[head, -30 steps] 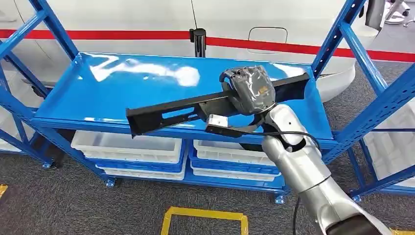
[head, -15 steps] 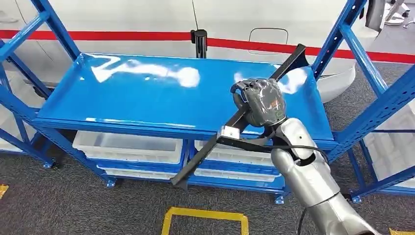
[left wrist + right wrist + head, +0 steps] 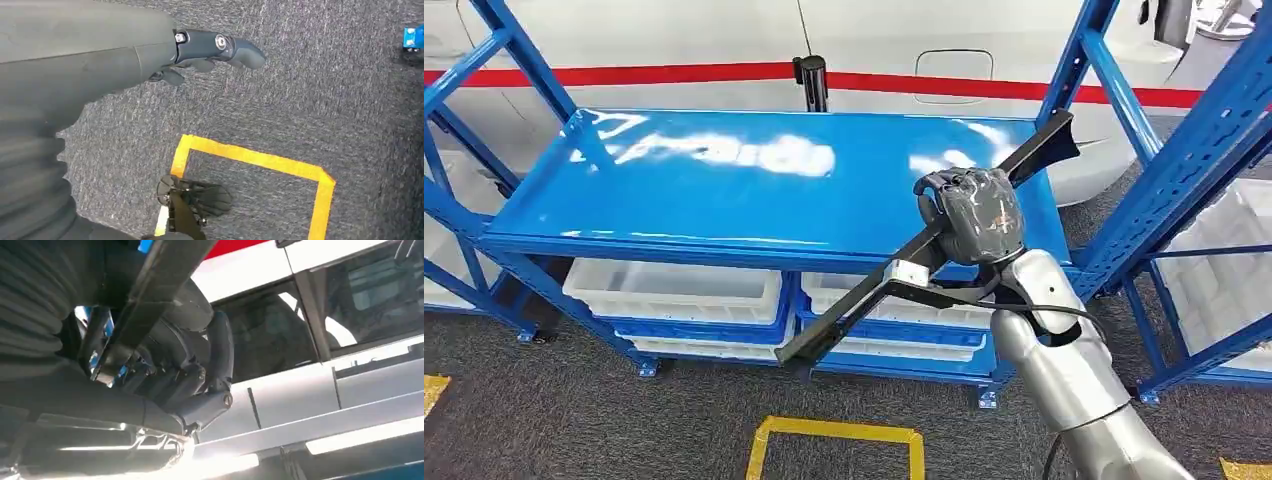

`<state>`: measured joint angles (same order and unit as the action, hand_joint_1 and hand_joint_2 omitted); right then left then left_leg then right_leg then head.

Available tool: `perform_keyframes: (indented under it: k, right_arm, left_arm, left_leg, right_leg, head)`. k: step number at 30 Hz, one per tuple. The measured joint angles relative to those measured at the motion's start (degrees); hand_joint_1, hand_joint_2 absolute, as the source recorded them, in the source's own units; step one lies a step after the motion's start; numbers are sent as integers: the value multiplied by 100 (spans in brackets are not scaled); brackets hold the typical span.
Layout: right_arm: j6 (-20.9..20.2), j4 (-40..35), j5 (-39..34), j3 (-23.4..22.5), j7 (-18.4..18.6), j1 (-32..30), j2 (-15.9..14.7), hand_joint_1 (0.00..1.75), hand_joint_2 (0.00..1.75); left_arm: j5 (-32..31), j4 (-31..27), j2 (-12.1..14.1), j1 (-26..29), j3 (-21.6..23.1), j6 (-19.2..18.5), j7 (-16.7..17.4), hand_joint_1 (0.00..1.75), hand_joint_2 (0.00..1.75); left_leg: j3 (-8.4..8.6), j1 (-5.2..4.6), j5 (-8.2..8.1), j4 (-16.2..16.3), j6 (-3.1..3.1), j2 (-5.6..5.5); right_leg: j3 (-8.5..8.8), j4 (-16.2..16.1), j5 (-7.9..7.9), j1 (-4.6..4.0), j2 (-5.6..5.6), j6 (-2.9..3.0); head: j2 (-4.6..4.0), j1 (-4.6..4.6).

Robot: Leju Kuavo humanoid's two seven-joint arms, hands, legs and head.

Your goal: Take the parts from the cabinet and place them on the table.

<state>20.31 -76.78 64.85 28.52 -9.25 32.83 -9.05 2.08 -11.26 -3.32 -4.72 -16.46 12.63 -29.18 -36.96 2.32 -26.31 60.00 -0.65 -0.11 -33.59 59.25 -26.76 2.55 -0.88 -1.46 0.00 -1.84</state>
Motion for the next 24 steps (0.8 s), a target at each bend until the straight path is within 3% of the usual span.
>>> perform_keyframes:
  k: [2,3,4,5,7,8,9,10,11,12,13,14,15,16,17,18,19,20,21,23,24]
  right_arm:
    - [2,0,-2,-17,0,-1,-4,175,175]
    - [2,0,-2,-17,0,-7,-7,175,175]
    - [0,0,-2,-17,0,-18,-7,175,175]
    - [0,0,-2,-17,0,-30,-11,175,175]
    - [0,0,-2,-24,0,-28,-20,175,175]
    - [2,0,-2,-33,0,-26,-20,175,175]
    - [0,0,-2,-42,0,-30,-15,175,175]
    - [0,-2,-2,-63,0,-29,-26,175,175]
    - [-2,-2,-2,-74,0,-32,-24,175,175]
    - [-7,-7,-2,-83,0,-26,-17,175,175]
    - [-7,-18,11,-98,0,-28,-15,175,175]
    - [-7,-20,15,-114,0,-31,-22,175,175]
    - [-9,-22,13,-120,0,-21,-33,175,175]
    - [-11,-26,13,-127,0,3,-39,175,175]
    - [-9,-26,13,-138,0,-3,-50,175,175]
    - [-11,-26,15,-140,0,-18,-52,175,175]
    - [-11,-26,15,-142,0,-33,-52,175,175]
    - [-13,-24,15,-142,0,-48,-57,175,175]
    - [-13,-24,15,-146,0,-56,-61,175,175]
    - [-13,-26,24,-149,0,-53,-63,175,175]
    - [-22,-26,37,-155,0,-48,-61,175,175]
  left_arm:
    - [0,0,-5,-2,0,0,-24,0,175]
    - [0,0,-4,-1,0,0,-24,0,175]
    - [0,0,-7,-1,0,0,-24,0,175]
    - [0,0,-9,-1,0,0,-24,0,175]
    - [-9,0,-11,-4,0,-2,-24,0,175]
    - [-11,0,-5,-8,0,-2,-22,0,175]
    - [-13,-7,27,-20,0,0,-20,0,175]
    - [-30,-11,24,-24,4,2,-24,0,175]
    - [-31,-13,44,-29,2,7,-26,0,175]
    - [-31,-13,44,-30,2,7,-26,0,175]
    - [-28,-17,48,-31,0,7,-26,0,175]
    - [-28,-17,46,-29,0,7,-26,0,175]
    - [-28,-17,37,-39,0,4,-26,0,175]
    - [-28,-20,31,-39,0,4,-26,0,175]
    - [-28,-20,20,-33,0,0,-24,0,175]
    - [-28,-20,-2,-28,0,0,-26,0,175]
    - [-28,-20,-9,-28,0,0,-24,0,175]
    - [-28,-20,-20,-28,0,0,-24,0,175]
    - [-28,-20,-28,-28,0,0,-24,0,175]
    - [-28,-20,-37,-28,0,0,-24,0,175]
    - [-33,-22,-31,-29,0,4,-22,0,175]
  left_leg:
    - [-269,-10,-611,815,-13,-2]
    - [-409,-10,-842,1283,-9,-2]
    - [-463,-15,-932,1563,12,-3]
    - [-392,-35,-883,1605,59,-3]
    - [91,-120,-551,982,237,-7]
    - [463,-198,-415,464,392,-17]
    - [776,-315,-482,12,576,-28]
    - [879,-327,-544,-169,608,42]
    - [865,-355,-479,-153,583,44]
    - [856,-400,-435,-186,610,25]
    - [852,-423,-367,-253,652,29]
    - [869,-353,-196,-430,683,40]
    - [823,-336,-106,-475,606,76]
    - [724,-320,-30,-479,619,72]
    - [644,-318,30,-478,555,74]
    - [556,-315,95,-473,541,77]
    - [453,-299,169,-464,507,80]
    - [374,-280,227,-462,476,83]
    - [290,-255,289,-456,438,86]
    - [124,-189,376,-382,337,93]
    - [59,-191,395,-306,297,95]
  right_leg:
    - [-101,5,69,-48,16,105]
    - [-154,7,109,-89,26,144]
    - [-200,8,145,-127,29,159]
    - [-254,8,187,-170,30,166]
    - [-344,6,270,-253,28,190]
    - [-373,2,314,-280,24,198]
    - [-373,5,339,-229,34,198]
    - [-373,-11,377,-292,39,149]
    - [-373,-28,418,-238,61,112]
    - [-377,-45,462,-188,75,55]
    - [-363,-99,529,-193,74,20]
    - [-394,-108,540,-236,77,16]
    - [-469,-20,387,-244,69,32]
    - [-596,251,61,-245,68,79]
    - [-692,647,-236,-215,73,95]
    - [-800,1087,-464,-180,73,79]
    - [-874,1502,-563,-153,73,11]
    - [-843,1646,-516,-125,74,-69]
    - [-693,1560,-354,-90,75,-185]
    - [-59,730,-41,-15,93,-373]
    - [278,199,-158,18,107,-396]
  head:
    - [0,-7]
    - [0,-7]
    - [0,-7]
    - [0,-4]
    - [0,-7]
    - [0,-9]
    - [0,13]
    - [-2,26]
    - [0,28]
    - [0,-6]
    - [0,-20]
    - [0,-15]
    - [0,-4]
    - [0,20]
    - [0,24]
    - [0,15]
    - [0,26]
    - [0,28]
    - [0,28]
    - [0,26]
    - [0,46]
